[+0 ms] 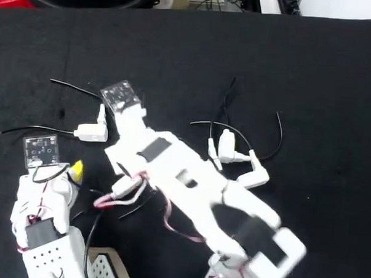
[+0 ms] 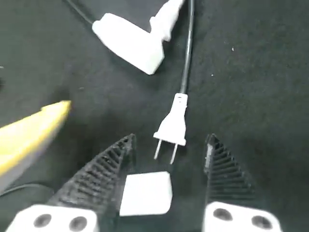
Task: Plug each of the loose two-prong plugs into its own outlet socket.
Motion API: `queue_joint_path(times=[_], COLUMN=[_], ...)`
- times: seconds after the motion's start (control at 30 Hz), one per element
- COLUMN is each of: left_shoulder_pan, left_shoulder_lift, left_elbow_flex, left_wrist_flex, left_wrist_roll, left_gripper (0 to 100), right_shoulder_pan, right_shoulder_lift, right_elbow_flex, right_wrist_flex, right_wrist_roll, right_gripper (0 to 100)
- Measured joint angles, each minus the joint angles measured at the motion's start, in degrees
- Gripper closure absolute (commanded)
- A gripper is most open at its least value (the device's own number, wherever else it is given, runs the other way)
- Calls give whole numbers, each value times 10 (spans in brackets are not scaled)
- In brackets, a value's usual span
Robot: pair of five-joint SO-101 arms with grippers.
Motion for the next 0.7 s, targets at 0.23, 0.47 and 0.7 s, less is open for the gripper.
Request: queue_joint_path(times=[0.23,0.47,0.7], left_shoulder_pan=[-23,-3,-3], left_shoulder_lift=[0,0,0], left_elbow_flex=[5,6,6], left_wrist_flex=[13,22,22], left_wrist_roll=[-79,-85,-85], left_gripper=[711,711,711], right_shoulder_pan=[28,36,35], right_shoulder_lift=[187,301,314], right_elbow_flex=[-186,-383,-397], right_wrist_flex=[142,282,294], right_wrist_roll=[62,70,70], right_gripper=[780,783,824])
